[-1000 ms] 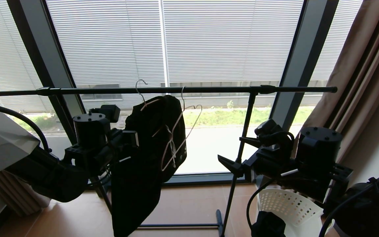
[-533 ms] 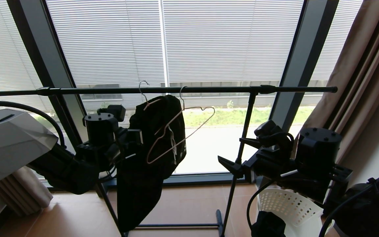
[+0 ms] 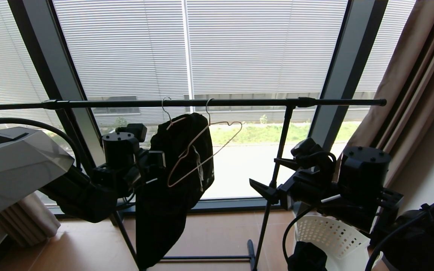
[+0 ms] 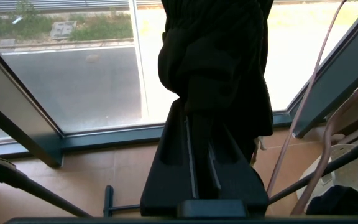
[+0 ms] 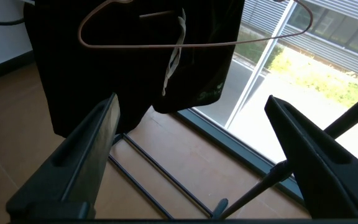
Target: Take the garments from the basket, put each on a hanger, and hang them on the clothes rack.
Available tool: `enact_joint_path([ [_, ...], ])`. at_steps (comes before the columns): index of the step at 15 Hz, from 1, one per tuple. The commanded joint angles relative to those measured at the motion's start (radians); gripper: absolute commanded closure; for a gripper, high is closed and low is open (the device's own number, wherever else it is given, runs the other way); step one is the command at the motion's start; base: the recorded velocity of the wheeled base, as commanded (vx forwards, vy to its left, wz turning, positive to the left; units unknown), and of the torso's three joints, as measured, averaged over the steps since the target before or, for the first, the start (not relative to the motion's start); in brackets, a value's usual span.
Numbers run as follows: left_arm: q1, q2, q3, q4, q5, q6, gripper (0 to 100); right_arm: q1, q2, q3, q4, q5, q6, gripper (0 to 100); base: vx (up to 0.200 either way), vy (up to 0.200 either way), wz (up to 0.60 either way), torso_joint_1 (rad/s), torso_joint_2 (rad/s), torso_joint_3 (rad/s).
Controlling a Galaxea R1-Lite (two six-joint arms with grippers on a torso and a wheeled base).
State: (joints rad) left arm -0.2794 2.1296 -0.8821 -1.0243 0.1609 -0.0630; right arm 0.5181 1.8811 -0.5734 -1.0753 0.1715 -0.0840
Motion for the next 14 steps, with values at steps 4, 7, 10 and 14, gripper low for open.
enact_joint_path([
  [4, 0.0, 0.0, 0.002, 0.0, 0.0, 0.0, 100, 0.0, 0.004, -0.002, 0.0, 0.0, 0.0, 0, 0.0, 0.0, 0.0, 0.0, 0.0, 0.0],
  [7, 0.002, -0.002, 0.005, 0.0, 0.0, 0.0, 100, 0.0, 0.006, -0.003, 0.0, 0.0, -0.002, 0, 0.0, 0.0, 0.0, 0.0, 0.0, 0.0],
  [10, 0.002, -0.002, 0.005, 0.0, 0.0, 0.0, 100, 0.0, 0.006, -0.003, 0.0, 0.0, 0.0, 0, 0.0, 0.0, 0.0, 0.0, 0.0, 0.0],
  [14, 0.0, -0.003, 0.008, 0.0, 0.002, 0.0, 100, 0.0, 0.006, -0.005, 0.0, 0.0, 0.0, 0, 0.0, 0.0, 0.0, 0.0, 0.0, 0.0],
])
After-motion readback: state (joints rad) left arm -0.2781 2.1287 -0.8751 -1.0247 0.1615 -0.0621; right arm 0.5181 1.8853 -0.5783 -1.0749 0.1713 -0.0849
